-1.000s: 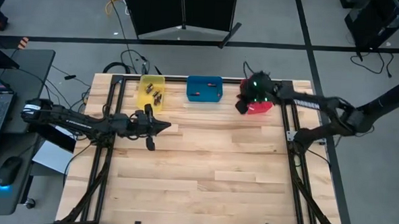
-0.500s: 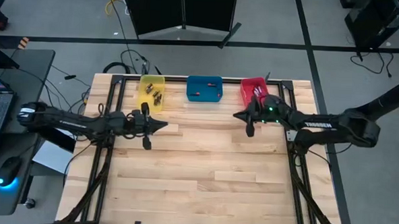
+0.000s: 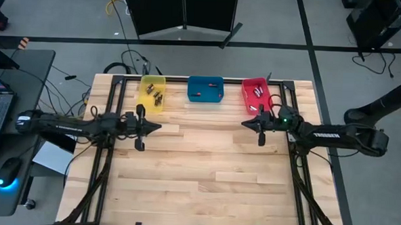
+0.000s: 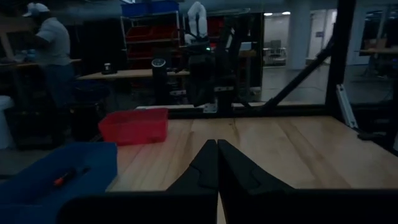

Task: Sort batteries
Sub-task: Return to Home Position

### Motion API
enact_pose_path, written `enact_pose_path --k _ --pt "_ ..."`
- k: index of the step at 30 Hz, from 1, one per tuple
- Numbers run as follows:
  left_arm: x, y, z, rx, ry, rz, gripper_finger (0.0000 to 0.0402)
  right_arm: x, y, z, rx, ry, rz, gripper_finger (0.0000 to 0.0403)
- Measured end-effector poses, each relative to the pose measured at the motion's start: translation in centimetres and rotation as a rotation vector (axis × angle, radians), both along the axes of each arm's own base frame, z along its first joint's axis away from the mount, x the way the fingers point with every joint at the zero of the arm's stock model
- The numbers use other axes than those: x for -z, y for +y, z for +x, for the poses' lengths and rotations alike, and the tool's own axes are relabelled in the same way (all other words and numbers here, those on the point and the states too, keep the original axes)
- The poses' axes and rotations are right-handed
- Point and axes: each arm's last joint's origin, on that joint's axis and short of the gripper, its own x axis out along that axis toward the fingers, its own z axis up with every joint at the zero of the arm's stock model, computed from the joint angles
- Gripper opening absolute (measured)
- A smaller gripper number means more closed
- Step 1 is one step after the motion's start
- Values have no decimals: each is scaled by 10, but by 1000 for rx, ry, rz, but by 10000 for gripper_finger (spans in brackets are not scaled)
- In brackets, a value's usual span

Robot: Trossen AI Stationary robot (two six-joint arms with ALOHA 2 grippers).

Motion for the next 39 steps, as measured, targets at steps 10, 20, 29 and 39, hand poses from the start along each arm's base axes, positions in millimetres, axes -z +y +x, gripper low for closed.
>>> enact_pose_path --k 10,20,29,39 --pt "2 5 -16 -46 40 -6 4 -1 2 -7 -25 23 4 7" --pt "8 6 -39 -161 80 -1 4 -6 6 -15 -39 9 -24 2" --pt "10 7 -39 -175 57 21 10 -14 11 -22 -52 -41 -30 2" --pt "6 8 -39 -205 18 43 14 -31 21 -22 146 -183 -51 2"
